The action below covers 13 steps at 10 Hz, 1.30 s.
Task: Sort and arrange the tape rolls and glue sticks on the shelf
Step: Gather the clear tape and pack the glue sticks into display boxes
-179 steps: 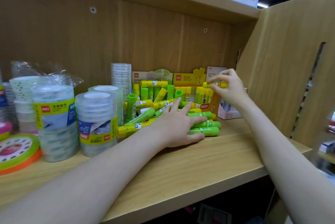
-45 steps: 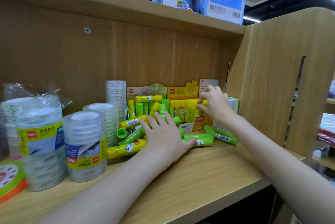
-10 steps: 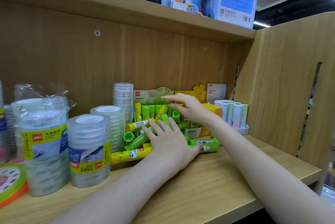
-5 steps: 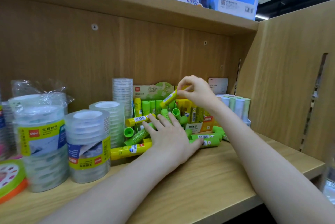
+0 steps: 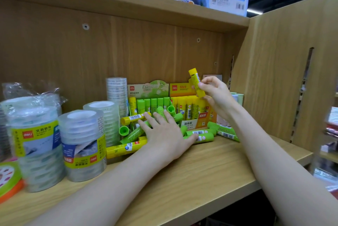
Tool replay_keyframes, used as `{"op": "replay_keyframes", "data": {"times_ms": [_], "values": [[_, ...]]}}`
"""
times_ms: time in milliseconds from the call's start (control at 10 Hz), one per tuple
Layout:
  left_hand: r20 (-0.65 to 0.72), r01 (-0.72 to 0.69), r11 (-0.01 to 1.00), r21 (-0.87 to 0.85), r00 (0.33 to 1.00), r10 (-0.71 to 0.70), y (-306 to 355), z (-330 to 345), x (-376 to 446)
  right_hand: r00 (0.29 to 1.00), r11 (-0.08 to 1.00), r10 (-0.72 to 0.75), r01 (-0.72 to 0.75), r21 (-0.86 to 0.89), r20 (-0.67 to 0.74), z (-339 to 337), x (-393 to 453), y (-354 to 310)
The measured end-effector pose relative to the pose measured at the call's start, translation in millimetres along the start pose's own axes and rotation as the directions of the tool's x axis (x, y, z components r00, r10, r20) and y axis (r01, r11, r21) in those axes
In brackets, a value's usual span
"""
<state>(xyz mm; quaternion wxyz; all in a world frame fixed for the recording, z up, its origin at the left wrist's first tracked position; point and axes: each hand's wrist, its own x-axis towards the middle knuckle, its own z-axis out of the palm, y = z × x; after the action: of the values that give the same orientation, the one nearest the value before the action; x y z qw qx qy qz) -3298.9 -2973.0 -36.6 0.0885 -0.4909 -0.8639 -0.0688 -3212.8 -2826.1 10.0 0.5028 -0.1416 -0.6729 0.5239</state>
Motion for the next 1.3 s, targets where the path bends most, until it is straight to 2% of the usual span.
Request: {"op": "replay_keyframes", "data": {"times_ms": [100,200,300,400,500,700,800,900,1000,1100,1300], "values": [[0.000,-0.005,1.000,0.005,1.000,0.005,0.0,0.1,0.3,0.992,0.987,-0.126,0.129,-0.100,0.031,-2.4,0.4,-0.9],[-0.001,-0.005,1.000,0.008,1.000,0.005,-0.1,0.3,0.3,0.974,0.935,-0.205,0.225,-0.273,0.100,-2.4,-3.3,-3.0],[-0.002,-0.004,1.000,0.009,1.000,0.004,-0.2,0.5,0.6,0.959,0.825,-0.261,0.282,-0.489,0.113,-1.2,-2.1,-0.8],[-0.001,-0.006,1.000,0.005,1.000,0.006,0.2,0.4,0.6,0.948,0.761,-0.304,0.302,-0.574,0.094,-2.5,0.4,1.6],[-0.003,-0.007,1.000,0.007,1.000,0.007,0.0,1.1,0.9,0.944,0.768,-0.321,0.309,-0.561,0.080,-2.3,1.2,2.2],[-0.004,-0.009,1.000,0.001,1.000,0.009,-0.5,1.2,0.8,0.929,0.591,-0.334,0.340,-0.731,0.162,-0.1,0.9,4.9],[-0.002,-0.012,1.000,-0.006,1.000,0.012,-0.8,1.1,0.4,0.940,0.658,-0.320,0.311,-0.686,0.119,1.5,0.9,4.5],[-0.004,-0.012,1.000,-0.007,1.000,0.012,-1.2,0.9,0.4,0.948,0.860,-0.317,0.271,-0.432,-0.036,2.4,1.3,-3.4],[-0.002,-0.011,1.000,-0.012,1.000,0.011,-0.3,0.2,0.0,0.944,0.882,-0.325,0.283,-0.376,-0.051,2.2,0.2,-5.7],[0.001,-0.009,1.000,-0.012,1.000,0.009,-0.1,-0.2,0.1,0.926,0.774,-0.377,0.309,-0.553,-0.009,4.2,-0.6,-3.3],[-0.002,-0.009,1.000,-0.008,1.000,0.009,0.5,-0.5,-0.1,0.889,0.725,-0.444,0.281,-0.628,-0.115,4.4,0.8,-3.1]]}}
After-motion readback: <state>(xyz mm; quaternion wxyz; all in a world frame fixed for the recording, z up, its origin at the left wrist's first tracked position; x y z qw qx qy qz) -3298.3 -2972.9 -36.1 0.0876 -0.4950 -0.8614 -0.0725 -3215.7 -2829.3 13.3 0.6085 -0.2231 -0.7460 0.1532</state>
